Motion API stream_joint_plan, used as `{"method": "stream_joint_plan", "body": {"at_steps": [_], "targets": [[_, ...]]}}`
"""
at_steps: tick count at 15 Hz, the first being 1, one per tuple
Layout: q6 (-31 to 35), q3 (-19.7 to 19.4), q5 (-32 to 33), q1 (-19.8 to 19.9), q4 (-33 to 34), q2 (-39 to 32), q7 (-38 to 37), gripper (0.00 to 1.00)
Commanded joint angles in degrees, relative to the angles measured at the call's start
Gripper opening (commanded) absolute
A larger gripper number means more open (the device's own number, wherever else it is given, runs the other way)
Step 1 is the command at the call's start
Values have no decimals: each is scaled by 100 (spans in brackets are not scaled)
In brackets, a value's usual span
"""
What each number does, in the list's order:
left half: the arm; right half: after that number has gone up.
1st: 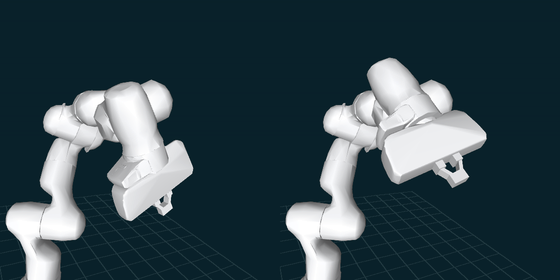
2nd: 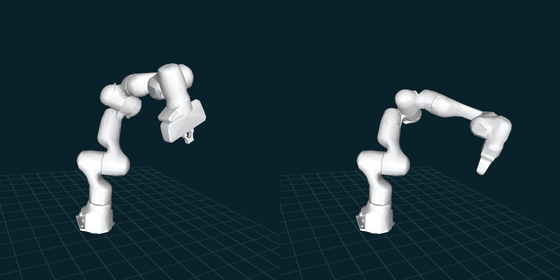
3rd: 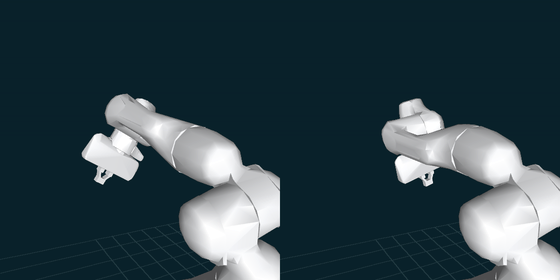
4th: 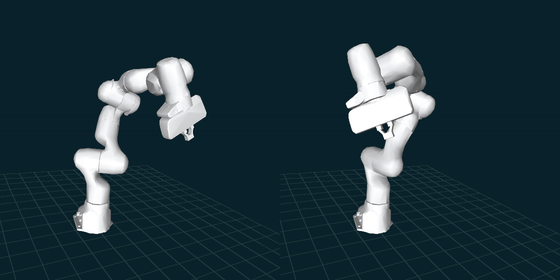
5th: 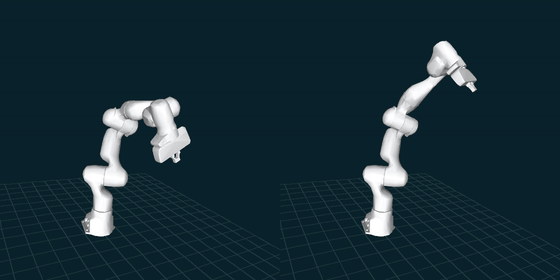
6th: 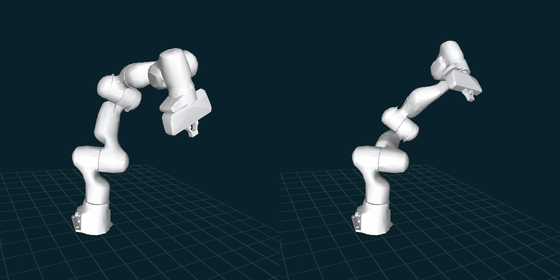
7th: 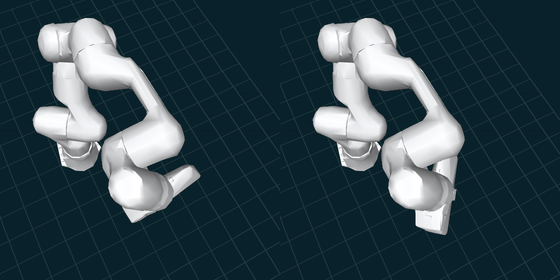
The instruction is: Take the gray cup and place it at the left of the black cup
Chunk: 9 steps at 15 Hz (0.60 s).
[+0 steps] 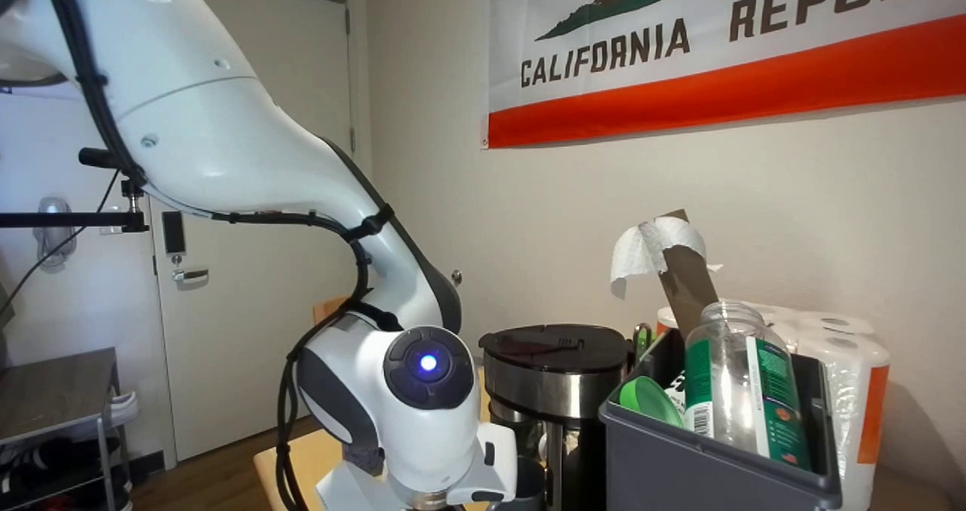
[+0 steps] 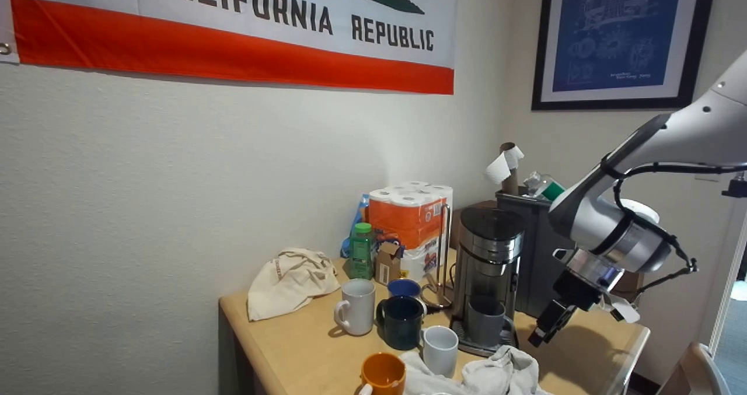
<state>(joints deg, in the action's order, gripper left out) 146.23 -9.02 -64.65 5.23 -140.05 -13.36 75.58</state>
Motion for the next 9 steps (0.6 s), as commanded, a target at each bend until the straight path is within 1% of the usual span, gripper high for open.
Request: {"method": "stream_joint_plan", "body": {"at_steps": [1,6,9], "targets": [[390,156,-729,37,449,-450,781,100],[735,233,-1399,22,802,-754,1559,100],[832,289,-1887,14,928,-898,2039,100]]}}
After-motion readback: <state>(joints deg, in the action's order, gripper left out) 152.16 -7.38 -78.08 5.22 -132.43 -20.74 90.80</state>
